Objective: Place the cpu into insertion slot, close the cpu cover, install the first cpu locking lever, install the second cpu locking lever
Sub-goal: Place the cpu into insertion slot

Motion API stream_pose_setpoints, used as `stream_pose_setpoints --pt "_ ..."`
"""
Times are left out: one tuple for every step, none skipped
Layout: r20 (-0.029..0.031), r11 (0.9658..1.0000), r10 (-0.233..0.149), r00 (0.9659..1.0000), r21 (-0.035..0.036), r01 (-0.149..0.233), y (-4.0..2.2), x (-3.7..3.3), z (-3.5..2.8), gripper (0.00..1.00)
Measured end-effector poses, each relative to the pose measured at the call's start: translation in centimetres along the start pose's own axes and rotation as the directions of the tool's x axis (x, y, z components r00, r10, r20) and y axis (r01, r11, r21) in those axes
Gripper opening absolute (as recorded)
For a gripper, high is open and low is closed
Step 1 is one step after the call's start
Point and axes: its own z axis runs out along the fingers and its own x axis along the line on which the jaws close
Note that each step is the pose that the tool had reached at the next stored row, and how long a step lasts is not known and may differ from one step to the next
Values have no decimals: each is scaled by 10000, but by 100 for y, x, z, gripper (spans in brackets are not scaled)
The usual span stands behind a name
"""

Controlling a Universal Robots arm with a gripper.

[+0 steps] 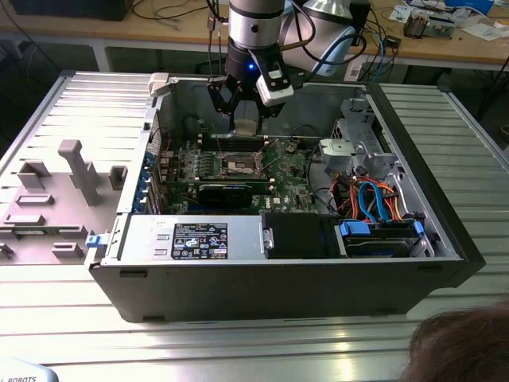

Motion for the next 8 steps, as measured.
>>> stream_pose_setpoints --pt "0 10000 6 10000 0 -6 0 0 0 55" --pt "0 10000 13 10000 0 -13 0 0 0 55" --pt "0 10000 17 10000 0 -17 0 0 0 55" --pt "1 10000 22 10000 -1 -22 0 0 1 55" --pt "2 10000 30 10000 -1 -30 0 0 1 55" --pt "2 10000 49 10000 -1 -49 0 0 1 55" --pt "4 10000 60 10000 0 -60 0 0 1 55" --pt "4 10000 71 10000 -1 -71 0 0 1 55"
